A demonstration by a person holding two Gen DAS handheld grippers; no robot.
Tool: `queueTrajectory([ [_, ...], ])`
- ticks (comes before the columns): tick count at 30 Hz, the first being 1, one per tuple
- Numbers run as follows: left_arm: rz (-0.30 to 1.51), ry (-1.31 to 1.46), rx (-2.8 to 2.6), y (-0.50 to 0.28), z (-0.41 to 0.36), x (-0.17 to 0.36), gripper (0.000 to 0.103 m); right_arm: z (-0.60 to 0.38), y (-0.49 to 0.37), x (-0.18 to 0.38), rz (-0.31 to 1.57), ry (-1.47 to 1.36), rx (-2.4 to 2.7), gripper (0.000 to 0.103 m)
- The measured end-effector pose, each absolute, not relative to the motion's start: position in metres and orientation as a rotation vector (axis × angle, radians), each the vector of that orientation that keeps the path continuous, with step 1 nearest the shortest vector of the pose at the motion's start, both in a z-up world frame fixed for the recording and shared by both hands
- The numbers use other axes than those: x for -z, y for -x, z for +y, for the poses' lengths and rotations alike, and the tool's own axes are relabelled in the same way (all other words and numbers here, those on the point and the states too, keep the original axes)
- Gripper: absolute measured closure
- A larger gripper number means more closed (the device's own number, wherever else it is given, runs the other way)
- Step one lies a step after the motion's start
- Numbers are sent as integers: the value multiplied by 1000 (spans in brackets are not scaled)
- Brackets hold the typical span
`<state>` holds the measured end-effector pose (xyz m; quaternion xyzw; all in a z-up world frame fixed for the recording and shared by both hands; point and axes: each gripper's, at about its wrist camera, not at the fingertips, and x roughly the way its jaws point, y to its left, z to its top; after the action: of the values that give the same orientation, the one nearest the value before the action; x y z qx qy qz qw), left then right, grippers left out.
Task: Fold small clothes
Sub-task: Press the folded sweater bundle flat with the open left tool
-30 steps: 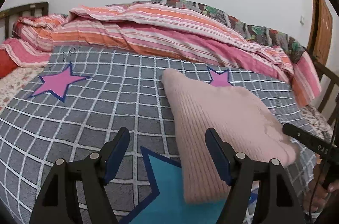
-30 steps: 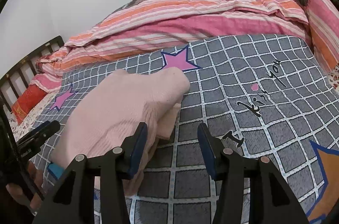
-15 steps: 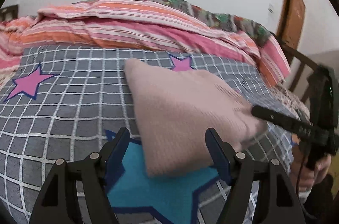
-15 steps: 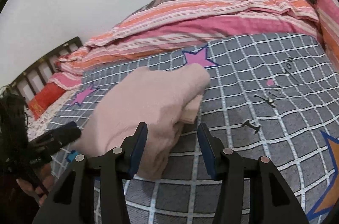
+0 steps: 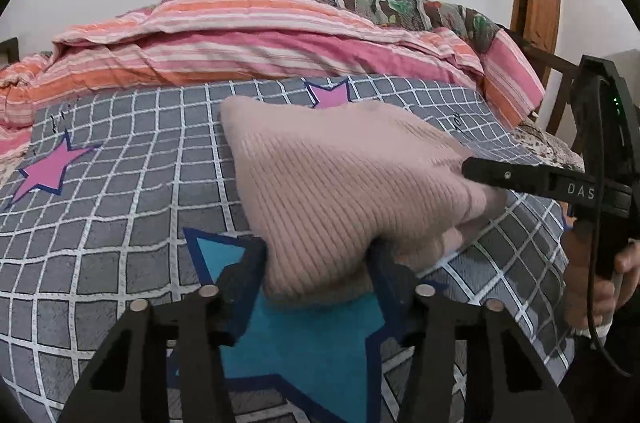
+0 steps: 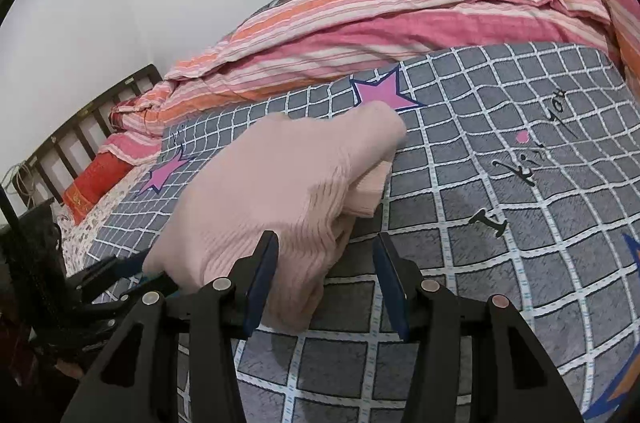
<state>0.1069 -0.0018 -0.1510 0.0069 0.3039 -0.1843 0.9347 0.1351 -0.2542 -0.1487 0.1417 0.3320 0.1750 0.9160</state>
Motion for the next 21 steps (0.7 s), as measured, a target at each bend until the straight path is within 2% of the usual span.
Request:
queueTrajectory([
  [2,604,-26,354,-106,1,151,79,-252,-137,150,675,-307,-355,68],
  [3,602,-20,358,-106,5,151,82,-250,-138,152,667,-313,-361,87],
  [4,607,-12,366,-106,8,151,83,-248,-138,152,667,-312,-372,97],
  [9,619,0,394,-103,18,153,82,-254,-131,144,590,-326,-421,98],
  [12,606,15,417,-97,22,148,77,-253,-140,153,673,-304,-368,98],
  [13,598,27,427,-95,25,145,75,-251,-143,156,696,-286,-350,97],
  [15,574,46,427,-91,30,139,59,-250,-145,157,709,-279,-345,94],
  [17,549,77,430,-91,37,133,49,-250,-142,152,684,-274,-349,93],
  [21,543,124,409,-102,39,128,49,-251,-142,145,651,-283,-340,87],
])
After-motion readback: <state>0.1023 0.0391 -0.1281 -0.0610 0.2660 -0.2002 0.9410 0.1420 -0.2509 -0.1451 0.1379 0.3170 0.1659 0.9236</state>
